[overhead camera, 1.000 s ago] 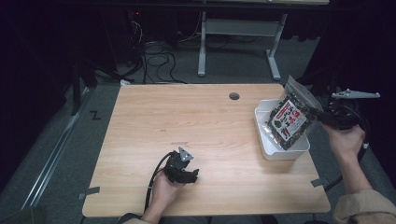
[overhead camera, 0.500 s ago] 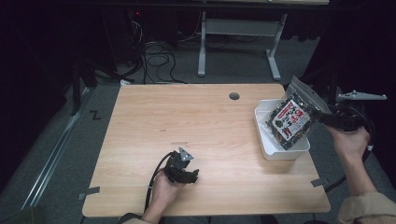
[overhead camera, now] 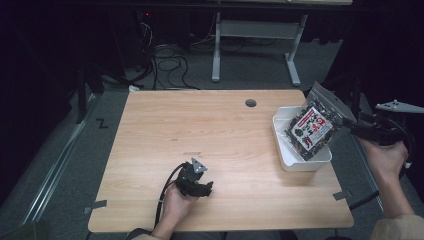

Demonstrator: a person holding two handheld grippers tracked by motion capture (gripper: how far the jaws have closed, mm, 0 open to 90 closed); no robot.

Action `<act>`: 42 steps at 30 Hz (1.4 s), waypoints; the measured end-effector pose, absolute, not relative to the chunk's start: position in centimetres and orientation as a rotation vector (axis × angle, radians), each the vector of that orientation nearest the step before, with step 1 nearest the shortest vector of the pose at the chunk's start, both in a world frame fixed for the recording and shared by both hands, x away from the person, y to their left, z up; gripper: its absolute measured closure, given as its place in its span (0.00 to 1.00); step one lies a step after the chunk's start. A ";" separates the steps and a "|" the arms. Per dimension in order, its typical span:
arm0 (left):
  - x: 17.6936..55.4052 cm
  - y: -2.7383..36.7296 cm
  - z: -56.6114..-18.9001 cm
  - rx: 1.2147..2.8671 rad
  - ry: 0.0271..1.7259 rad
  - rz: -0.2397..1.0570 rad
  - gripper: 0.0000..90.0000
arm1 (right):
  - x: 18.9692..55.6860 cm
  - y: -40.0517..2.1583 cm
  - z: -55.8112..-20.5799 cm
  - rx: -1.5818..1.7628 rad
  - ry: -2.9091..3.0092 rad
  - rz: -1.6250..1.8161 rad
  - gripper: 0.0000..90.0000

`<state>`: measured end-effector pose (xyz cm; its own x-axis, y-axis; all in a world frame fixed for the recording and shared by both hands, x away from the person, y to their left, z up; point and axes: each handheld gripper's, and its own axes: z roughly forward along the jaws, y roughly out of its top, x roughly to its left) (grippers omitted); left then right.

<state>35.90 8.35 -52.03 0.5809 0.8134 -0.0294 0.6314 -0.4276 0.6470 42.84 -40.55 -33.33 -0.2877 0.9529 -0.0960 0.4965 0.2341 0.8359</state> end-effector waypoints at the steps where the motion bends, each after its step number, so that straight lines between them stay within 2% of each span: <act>1: 35.9 8.3 -52.1 2.196 1.145 0.383 0.34 | 42.5 -40.6 -33.3 1.311 1.893 0.944 0.40; 15: 35.8 8.3 -52.0 2.197 1.143 0.386 0.34 | 37.8 -38.6 -33.3 1.147 1.911 1.059 0.43; 31: 35.5 8.2 -51.6 2.178 1.124 0.385 0.33 | 34.1 -35.3 -35.2 0.958 1.980 1.113 0.43; 42: 35.4 8.0 -51.6 2.183 1.116 0.385 0.33 | 32.7 -34.9 -36.4 0.956 1.987 1.180 0.44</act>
